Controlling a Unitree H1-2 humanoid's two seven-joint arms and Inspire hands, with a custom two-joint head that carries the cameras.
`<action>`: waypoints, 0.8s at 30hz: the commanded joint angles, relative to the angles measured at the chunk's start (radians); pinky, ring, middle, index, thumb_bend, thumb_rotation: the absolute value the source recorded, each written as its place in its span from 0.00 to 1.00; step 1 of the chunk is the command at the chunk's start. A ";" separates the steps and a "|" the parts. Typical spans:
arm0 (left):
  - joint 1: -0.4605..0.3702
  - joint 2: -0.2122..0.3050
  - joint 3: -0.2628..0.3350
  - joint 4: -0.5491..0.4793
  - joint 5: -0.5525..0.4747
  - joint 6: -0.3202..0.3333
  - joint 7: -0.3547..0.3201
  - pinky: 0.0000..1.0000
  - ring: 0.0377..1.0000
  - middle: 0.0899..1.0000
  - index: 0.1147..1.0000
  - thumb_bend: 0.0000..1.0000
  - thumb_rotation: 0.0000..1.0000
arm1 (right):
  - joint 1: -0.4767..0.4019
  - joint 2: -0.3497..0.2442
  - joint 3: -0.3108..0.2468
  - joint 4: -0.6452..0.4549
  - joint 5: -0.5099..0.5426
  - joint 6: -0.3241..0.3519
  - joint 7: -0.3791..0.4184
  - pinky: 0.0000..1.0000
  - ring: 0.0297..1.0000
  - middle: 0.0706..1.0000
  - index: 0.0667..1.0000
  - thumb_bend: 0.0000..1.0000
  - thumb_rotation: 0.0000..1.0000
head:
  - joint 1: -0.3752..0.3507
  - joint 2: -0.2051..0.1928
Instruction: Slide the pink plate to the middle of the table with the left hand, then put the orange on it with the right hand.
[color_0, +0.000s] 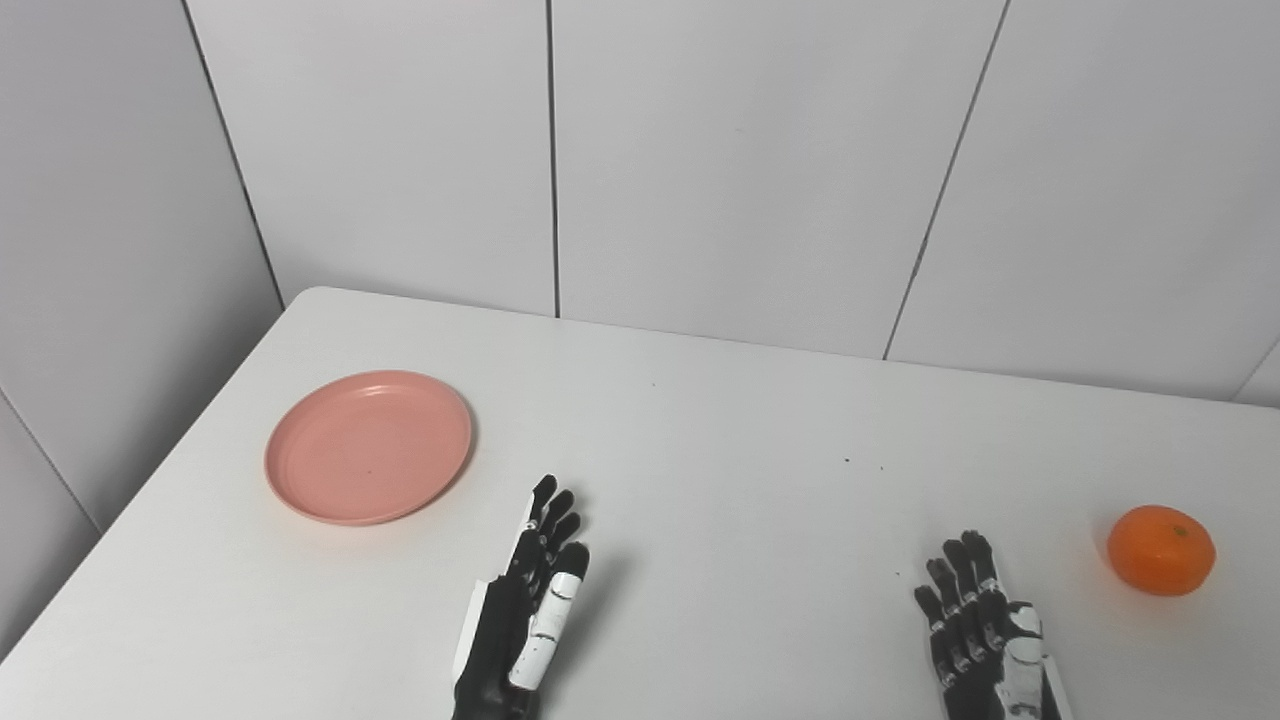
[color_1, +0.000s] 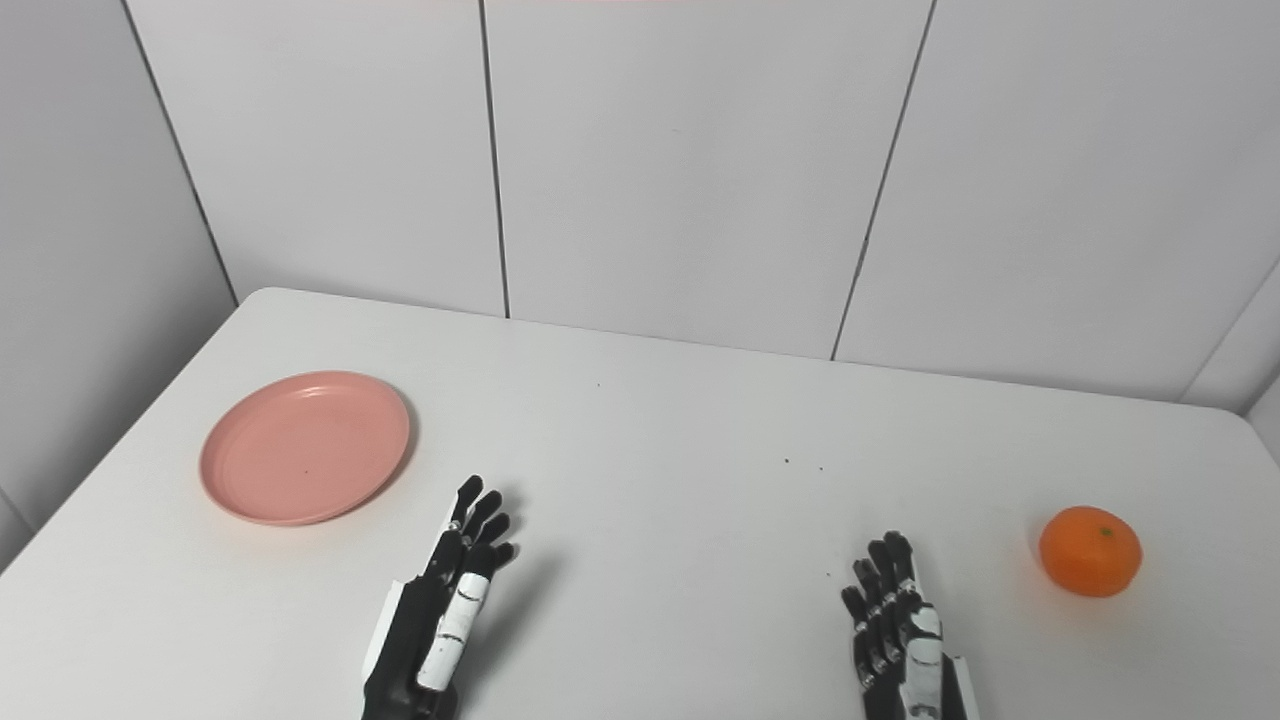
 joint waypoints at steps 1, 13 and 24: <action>0.078 0.017 0.025 0.001 -0.066 0.029 -0.020 0.95 0.95 0.97 0.96 0.78 0.79 | 0.051 -0.024 -0.015 0.092 -0.011 -0.034 0.007 1.00 1.00 1.00 0.99 0.83 1.00 | 0.001 0.000; -0.047 0.069 0.104 -0.162 -0.252 0.274 -0.090 0.89 0.90 0.89 0.88 0.87 0.80 | 0.048 -0.030 -0.017 0.097 -0.015 -0.033 0.013 1.00 1.00 1.00 1.00 0.86 1.00 | 0.016 0.003; -0.193 0.093 0.167 -0.311 -0.289 0.426 -0.090 0.95 0.91 0.91 0.90 0.91 0.86 | 0.044 -0.017 -0.010 0.101 -0.016 -0.037 0.012 1.00 1.00 0.99 1.00 0.85 1.00 | 0.014 0.003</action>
